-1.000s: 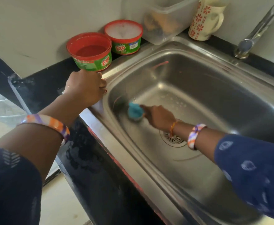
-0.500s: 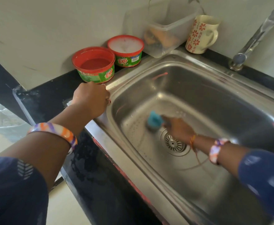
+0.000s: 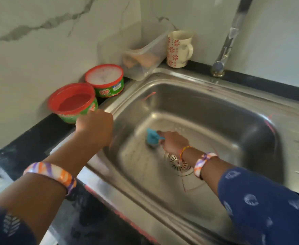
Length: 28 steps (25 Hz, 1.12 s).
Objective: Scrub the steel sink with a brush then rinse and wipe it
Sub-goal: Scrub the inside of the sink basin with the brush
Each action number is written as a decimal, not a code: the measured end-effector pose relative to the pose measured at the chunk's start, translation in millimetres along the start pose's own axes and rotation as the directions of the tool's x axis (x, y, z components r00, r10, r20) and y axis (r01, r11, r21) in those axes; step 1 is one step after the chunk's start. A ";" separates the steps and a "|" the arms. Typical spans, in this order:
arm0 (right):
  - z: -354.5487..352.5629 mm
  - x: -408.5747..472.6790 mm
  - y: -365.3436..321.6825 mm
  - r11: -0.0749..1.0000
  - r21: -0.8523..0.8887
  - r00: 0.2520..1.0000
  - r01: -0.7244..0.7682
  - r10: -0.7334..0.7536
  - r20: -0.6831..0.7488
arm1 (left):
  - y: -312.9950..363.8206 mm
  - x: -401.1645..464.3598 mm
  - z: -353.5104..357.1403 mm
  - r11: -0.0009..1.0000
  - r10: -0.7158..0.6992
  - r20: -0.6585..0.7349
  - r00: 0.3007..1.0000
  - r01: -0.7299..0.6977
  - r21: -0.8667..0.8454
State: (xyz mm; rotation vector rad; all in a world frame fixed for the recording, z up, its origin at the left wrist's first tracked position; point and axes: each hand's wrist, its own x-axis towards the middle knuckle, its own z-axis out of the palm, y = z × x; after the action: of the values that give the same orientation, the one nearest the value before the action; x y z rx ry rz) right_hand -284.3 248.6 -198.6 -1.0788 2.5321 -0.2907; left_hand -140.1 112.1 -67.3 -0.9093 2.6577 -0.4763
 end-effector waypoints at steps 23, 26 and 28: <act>-76.5 -65.6 28.6 0.431 0.662 0.758 -0.613 0.556 0.341 | 3.4 105.7 -8.3 0.766 0.344 -0.233 0.910 -0.415 -0.491; -139.2 -69.7 -14.7 0.563 0.718 0.910 -0.409 0.310 0.276 | -24.1 82.5 -24.3 0.704 0.237 -0.328 0.914 -0.394 -0.591; -173.5 -65.6 -55.9 0.564 0.800 0.979 -0.205 0.120 0.166 | -48.4 60.0 -29.7 0.759 0.104 -0.395 0.913 -0.330 -0.562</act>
State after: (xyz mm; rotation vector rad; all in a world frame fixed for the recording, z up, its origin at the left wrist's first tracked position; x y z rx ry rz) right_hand -277.8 265.4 -5.7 -0.4453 1.9651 -1.1882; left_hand -170.8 44.4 -31.1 -0.6812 3.2677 0.3779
